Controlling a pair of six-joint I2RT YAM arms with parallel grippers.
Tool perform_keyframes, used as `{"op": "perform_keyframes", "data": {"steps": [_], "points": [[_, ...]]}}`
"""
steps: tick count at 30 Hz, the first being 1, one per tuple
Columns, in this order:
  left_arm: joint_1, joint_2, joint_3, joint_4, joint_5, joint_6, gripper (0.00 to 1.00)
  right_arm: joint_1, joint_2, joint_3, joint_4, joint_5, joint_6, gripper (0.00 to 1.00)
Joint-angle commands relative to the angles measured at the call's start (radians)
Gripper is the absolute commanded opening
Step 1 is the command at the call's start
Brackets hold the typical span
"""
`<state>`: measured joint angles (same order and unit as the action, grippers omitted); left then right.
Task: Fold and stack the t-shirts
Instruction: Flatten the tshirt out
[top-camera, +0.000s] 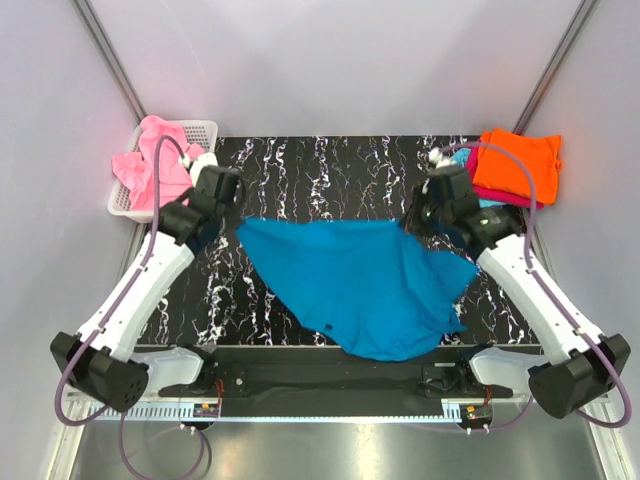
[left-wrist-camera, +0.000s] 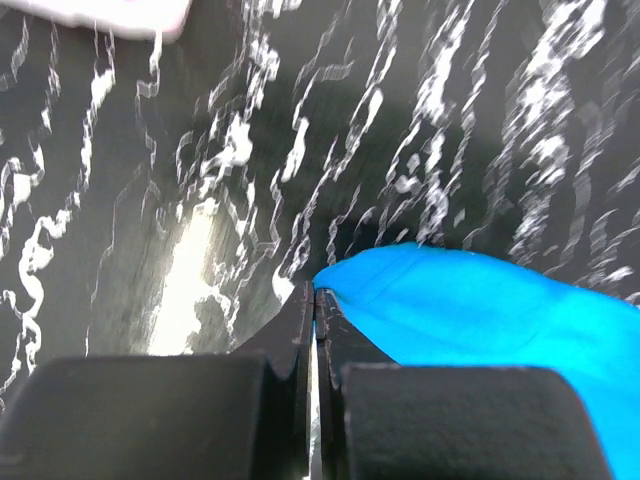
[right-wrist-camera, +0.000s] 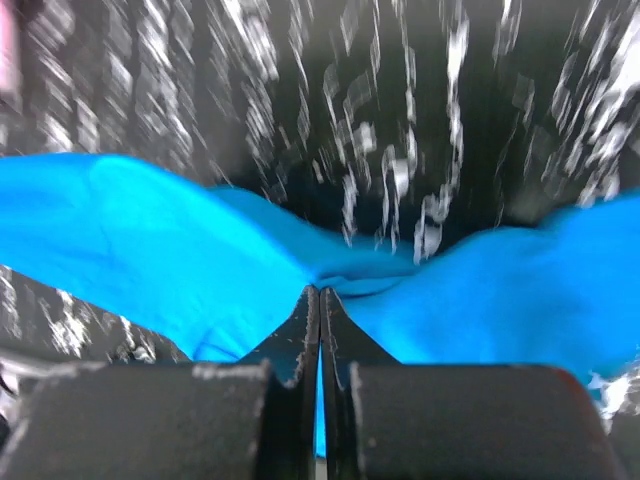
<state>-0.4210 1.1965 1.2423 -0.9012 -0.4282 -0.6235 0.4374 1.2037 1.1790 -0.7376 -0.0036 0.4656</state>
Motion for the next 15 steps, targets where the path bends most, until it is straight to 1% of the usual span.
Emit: {"op": "perform_keyframes", "data": {"steps": [1,3,6,7,8,9,12,15], "points": [[0.024,0.056,0.176,0.025,-0.032,0.048,0.0,-0.003,-0.004,0.192,-0.072,0.128,-0.091,0.0],[0.048,0.08,0.248,0.019,-0.034,0.068,0.0,-0.003,0.008,0.285,-0.095,0.192,-0.119,0.0],[0.085,0.13,0.444,0.007,-0.024,0.1,0.0,-0.003,0.011,0.346,-0.111,0.272,-0.165,0.0],[0.094,0.14,0.483,0.002,-0.018,0.108,0.0,-0.002,0.008,0.35,-0.112,0.29,-0.163,0.0],[0.112,0.149,0.521,0.001,-0.011,0.123,0.0,-0.003,-0.012,0.349,-0.114,0.309,-0.163,0.0],[0.12,0.167,0.598,-0.005,0.002,0.131,0.0,-0.003,-0.026,0.335,-0.105,0.313,-0.159,0.0],[0.136,0.169,0.71,-0.005,0.012,0.154,0.0,-0.003,-0.105,0.269,-0.045,0.286,-0.15,0.0],[0.139,0.141,0.772,0.031,0.022,0.172,0.0,-0.003,-0.153,0.24,-0.008,0.289,-0.151,0.0]]}}
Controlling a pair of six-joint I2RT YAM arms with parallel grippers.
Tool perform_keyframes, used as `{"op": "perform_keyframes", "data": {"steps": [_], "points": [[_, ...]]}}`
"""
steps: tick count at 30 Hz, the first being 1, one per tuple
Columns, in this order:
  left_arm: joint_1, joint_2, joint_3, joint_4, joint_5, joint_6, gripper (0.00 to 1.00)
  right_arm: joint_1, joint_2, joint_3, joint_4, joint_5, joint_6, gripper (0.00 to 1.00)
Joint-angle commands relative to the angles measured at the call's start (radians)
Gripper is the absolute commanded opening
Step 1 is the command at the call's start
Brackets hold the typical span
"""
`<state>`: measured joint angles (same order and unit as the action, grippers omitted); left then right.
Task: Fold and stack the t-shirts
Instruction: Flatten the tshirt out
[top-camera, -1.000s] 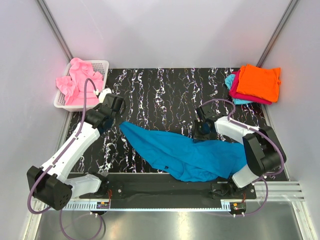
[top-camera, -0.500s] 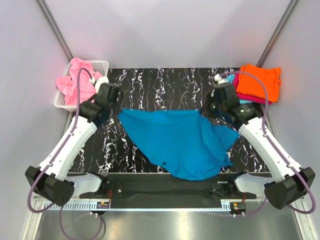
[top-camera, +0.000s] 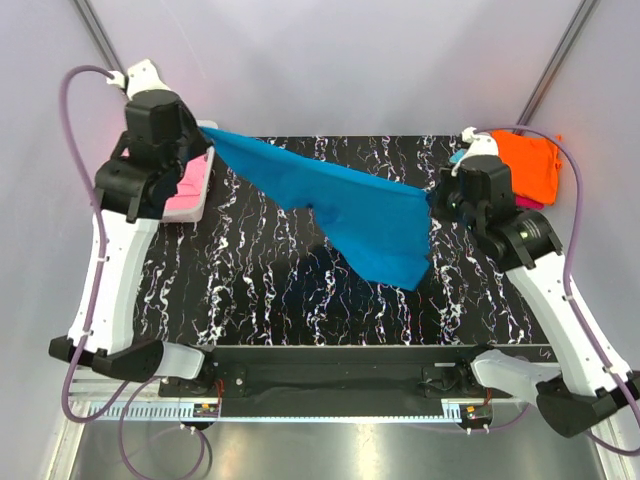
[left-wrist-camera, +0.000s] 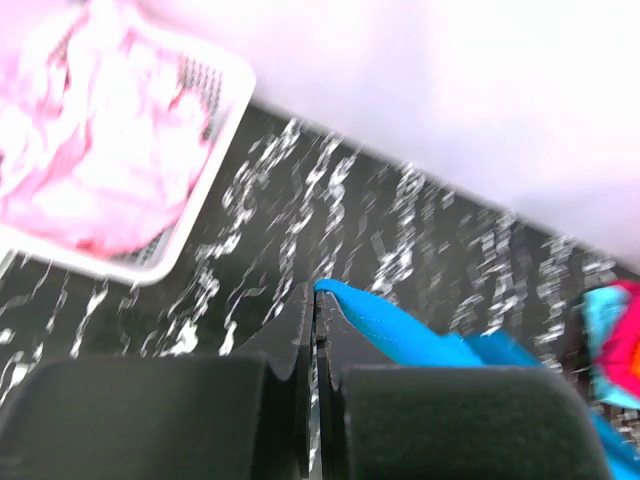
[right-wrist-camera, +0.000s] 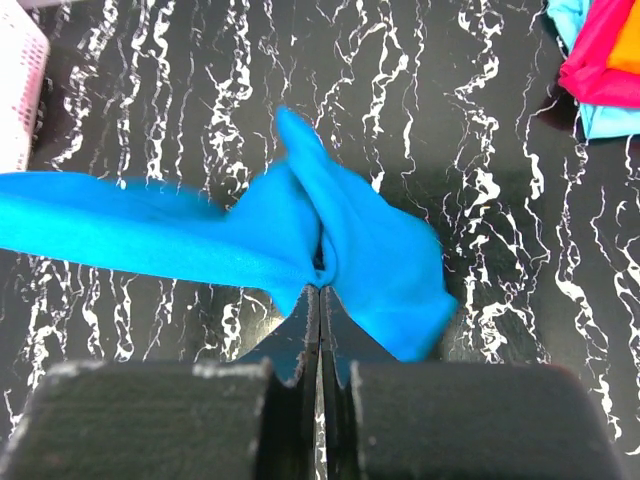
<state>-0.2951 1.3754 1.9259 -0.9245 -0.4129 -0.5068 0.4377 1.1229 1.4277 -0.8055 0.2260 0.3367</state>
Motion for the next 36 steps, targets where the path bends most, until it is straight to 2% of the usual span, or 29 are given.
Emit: {"op": "perform_keyframes", "data": {"steps": [1,5,8,11,12,14,15,16,18,20,21,22,23,26,27,30,36], "points": [[0.014,-0.039,0.103,0.076,0.013,0.062,0.0,-0.002,-0.072,-0.001,0.06,0.062,-0.025,0.0],[0.016,-0.044,0.169,0.076,0.062,0.067,0.0,-0.004,-0.035,0.043,0.045,0.024,-0.021,0.0],[0.016,-0.111,0.118,0.075,0.147,0.054,0.0,-0.004,-0.075,-0.019,0.031,-0.071,0.033,0.0],[0.016,-0.252,-0.063,0.076,0.21,0.03,0.0,-0.004,-0.155,-0.12,0.006,-0.203,0.125,0.0],[0.016,-0.301,-0.187,0.073,0.256,0.027,0.0,-0.004,-0.179,-0.209,-0.013,-0.223,0.18,0.0],[0.016,-0.433,-0.325,0.066,0.299,-0.002,0.0,-0.004,-0.256,-0.347,-0.024,-0.361,0.229,0.0],[0.014,-0.475,-0.464,0.055,0.337,-0.013,0.0,-0.001,-0.28,-0.39,-0.03,-0.397,0.272,0.02],[0.014,-0.513,-0.529,0.043,0.348,-0.033,0.0,-0.002,-0.334,-0.429,-0.034,-0.449,0.291,0.03],[0.013,-0.625,-0.696,-0.015,0.332,-0.051,0.0,-0.002,-0.388,-0.502,-0.049,-0.462,0.34,0.13],[0.013,-0.689,-0.778,-0.06,0.3,-0.081,0.0,-0.002,-0.443,-0.52,-0.063,-0.464,0.355,0.15],[0.013,-0.741,-0.842,-0.101,0.271,-0.091,0.0,-0.002,-0.449,-0.515,-0.073,-0.464,0.357,0.23],[0.013,-0.762,-0.867,-0.118,0.257,-0.111,0.0,-0.002,-0.446,-0.506,-0.081,-0.446,0.358,0.28],[0.013,-0.78,-0.887,-0.135,0.241,-0.121,0.0,-0.002,-0.439,-0.478,-0.09,-0.441,0.358,0.37],[0.013,-0.812,-0.929,-0.194,0.178,-0.145,0.0,-0.002,-0.388,-0.431,-0.1,-0.436,0.349,0.47],[0.013,-0.814,-0.932,-0.21,0.154,-0.147,0.0,-0.001,-0.381,-0.408,-0.093,-0.439,0.332,0.75],[0.013,-0.817,-0.932,-0.22,0.125,-0.148,0.0,-0.002,-0.371,-0.424,-0.048,-0.429,0.288,0.99],[0.013,-0.805,-0.964,-0.212,0.123,-0.159,0.0,-0.002,-0.302,-0.578,0.093,-0.459,0.251,1.0]]}}
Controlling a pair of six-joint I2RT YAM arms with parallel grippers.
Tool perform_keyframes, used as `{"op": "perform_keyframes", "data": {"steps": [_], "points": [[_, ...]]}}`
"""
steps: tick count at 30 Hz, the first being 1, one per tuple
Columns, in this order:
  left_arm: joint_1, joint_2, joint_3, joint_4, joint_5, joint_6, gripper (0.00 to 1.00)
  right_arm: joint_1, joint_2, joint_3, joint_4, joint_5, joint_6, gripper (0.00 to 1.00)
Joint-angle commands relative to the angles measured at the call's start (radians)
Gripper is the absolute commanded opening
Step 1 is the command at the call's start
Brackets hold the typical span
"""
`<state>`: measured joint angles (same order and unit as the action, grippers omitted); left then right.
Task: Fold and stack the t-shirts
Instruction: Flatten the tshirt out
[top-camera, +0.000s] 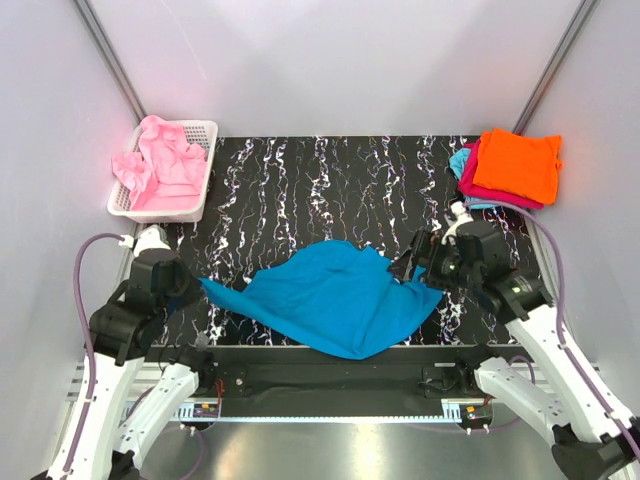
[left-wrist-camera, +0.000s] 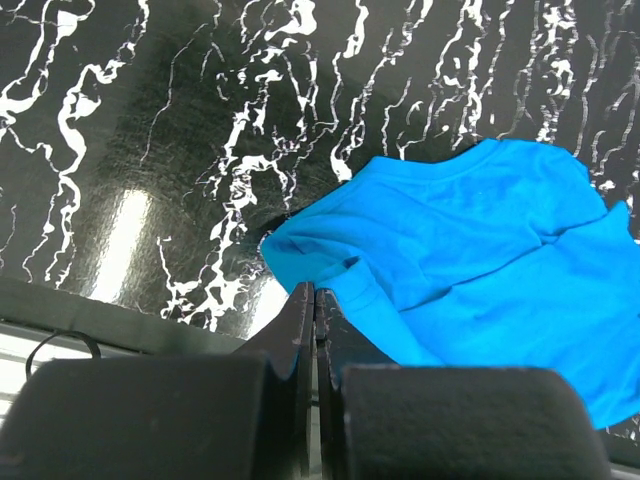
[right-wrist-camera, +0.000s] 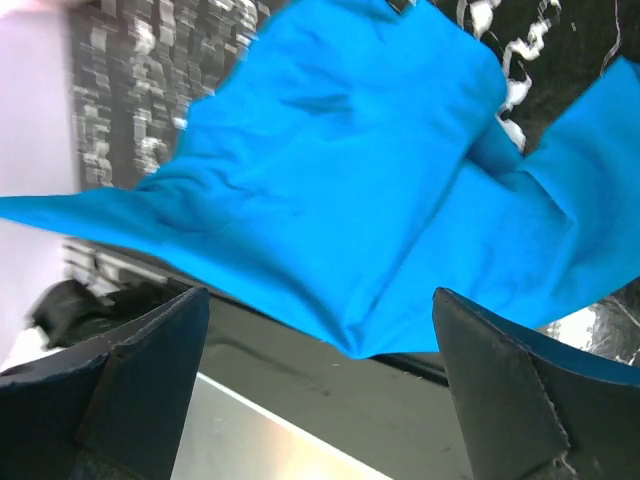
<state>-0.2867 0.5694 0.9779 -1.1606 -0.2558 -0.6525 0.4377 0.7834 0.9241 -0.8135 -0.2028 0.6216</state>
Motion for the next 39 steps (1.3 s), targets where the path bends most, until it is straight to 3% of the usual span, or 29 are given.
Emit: {"op": "perform_keyframes", "data": {"steps": [1,3,5,13,19,24,31,39], "points": [[0.004,0.0,-0.021,0.025,-0.036,-0.018,0.0,-0.002,0.059,-0.1,0.129,-0.029,-0.031,0.98],[0.004,-0.009,-0.034,0.03,-0.034,-0.019,0.0,-0.002,0.091,-0.159,0.201,-0.02,-0.033,0.74],[0.004,-0.009,-0.045,0.032,-0.037,-0.021,0.0,-0.001,0.164,-0.172,0.235,0.034,-0.054,0.59],[0.004,-0.008,-0.056,0.036,-0.027,-0.029,0.0,-0.001,0.454,-0.128,0.342,0.111,-0.112,0.63],[0.004,0.001,-0.038,0.035,-0.019,-0.03,0.0,-0.001,0.58,-0.079,0.399,0.126,-0.135,0.63],[0.004,0.006,-0.035,0.036,-0.016,-0.027,0.0,-0.001,0.632,-0.053,0.439,0.117,-0.141,0.62],[0.004,0.003,-0.028,0.033,-0.013,-0.026,0.0,-0.001,0.662,-0.047,0.448,0.086,-0.129,0.53],[0.004,0.0,-0.028,0.03,-0.011,-0.029,0.0,-0.002,0.686,-0.05,0.448,0.051,-0.126,0.52]]}}
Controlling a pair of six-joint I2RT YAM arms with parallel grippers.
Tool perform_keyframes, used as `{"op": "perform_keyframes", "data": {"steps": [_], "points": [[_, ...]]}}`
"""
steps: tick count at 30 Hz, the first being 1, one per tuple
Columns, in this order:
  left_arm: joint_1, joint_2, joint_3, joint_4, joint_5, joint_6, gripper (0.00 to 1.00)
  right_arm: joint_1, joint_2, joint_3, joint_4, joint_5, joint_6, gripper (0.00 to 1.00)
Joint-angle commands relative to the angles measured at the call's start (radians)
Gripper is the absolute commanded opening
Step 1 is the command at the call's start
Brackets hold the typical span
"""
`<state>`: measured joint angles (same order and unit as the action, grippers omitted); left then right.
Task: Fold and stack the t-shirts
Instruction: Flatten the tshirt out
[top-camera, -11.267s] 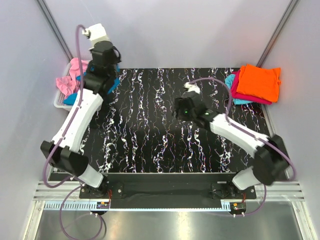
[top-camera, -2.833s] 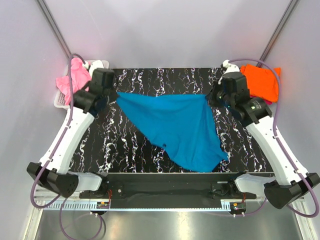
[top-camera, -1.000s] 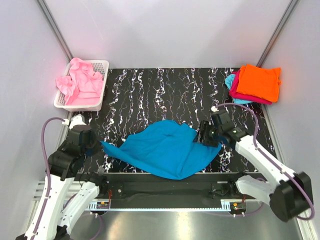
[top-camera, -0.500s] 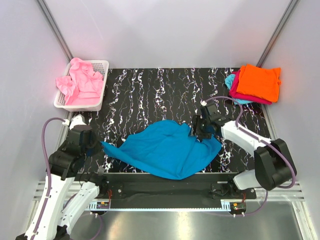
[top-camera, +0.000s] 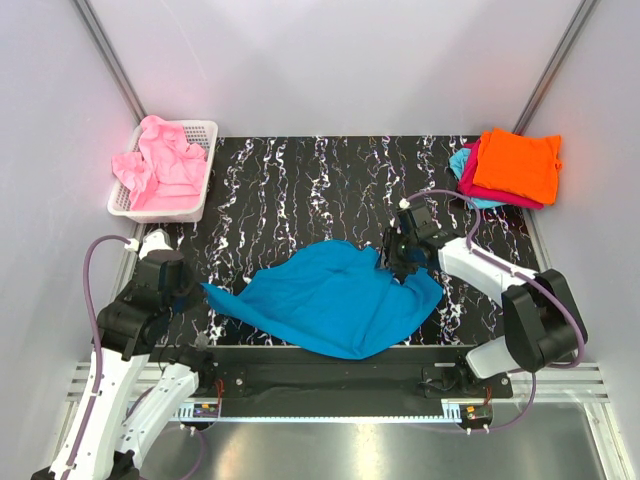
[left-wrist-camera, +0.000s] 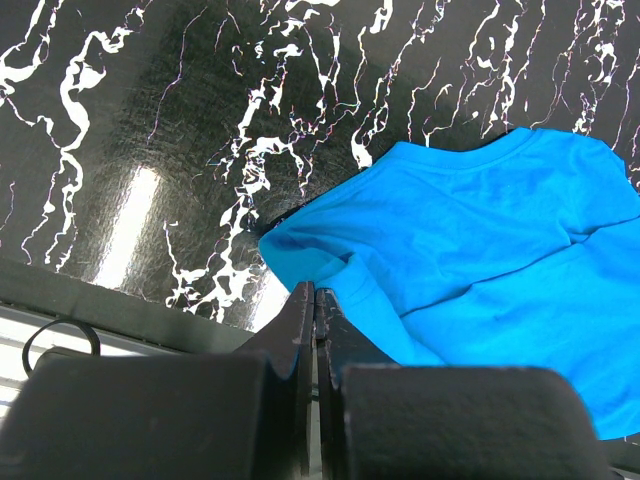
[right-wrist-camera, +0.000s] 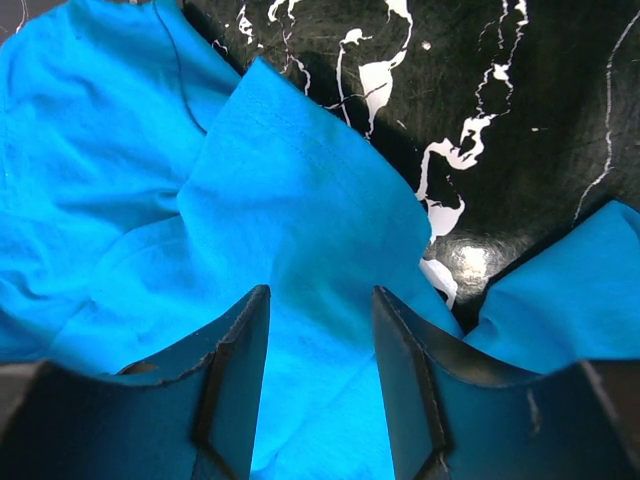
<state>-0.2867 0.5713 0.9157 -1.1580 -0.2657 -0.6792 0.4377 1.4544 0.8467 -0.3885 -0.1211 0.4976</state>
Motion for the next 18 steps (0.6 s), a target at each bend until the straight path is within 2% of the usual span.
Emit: {"op": "perform_keyframes", "data": {"steps": [1,4,7,9,10,11,12,18], "points": [[0.004,-0.004,0.034,0.027,0.0,-0.002,0.0,-0.002,0.029,0.026,0.023,-0.037,-0.001,0.53],[0.004,-0.005,0.035,0.024,-0.003,-0.003,0.0,-0.002,0.055,0.026,0.025,-0.061,-0.002,0.56],[0.004,-0.005,0.035,0.023,-0.003,-0.003,0.0,-0.002,0.079,0.026,0.023,-0.072,-0.007,0.55],[0.004,-0.005,0.037,0.023,-0.004,-0.003,0.0,-0.002,0.081,0.025,0.025,-0.074,-0.005,0.42],[0.004,-0.005,0.035,0.024,-0.006,-0.003,0.0,-0.002,0.081,0.028,0.025,-0.072,-0.005,0.31],[0.004,-0.005,0.034,0.021,-0.006,-0.003,0.0,-0.004,0.077,0.028,0.023,-0.069,0.001,0.07],[0.004,-0.004,0.035,0.021,-0.007,-0.003,0.0,-0.002,0.069,0.028,0.022,-0.055,0.004,0.0],[0.004,0.01,0.049,0.027,-0.009,-0.002,0.0,-0.002,-0.054,0.08,-0.07,0.006,-0.004,0.0]]}}
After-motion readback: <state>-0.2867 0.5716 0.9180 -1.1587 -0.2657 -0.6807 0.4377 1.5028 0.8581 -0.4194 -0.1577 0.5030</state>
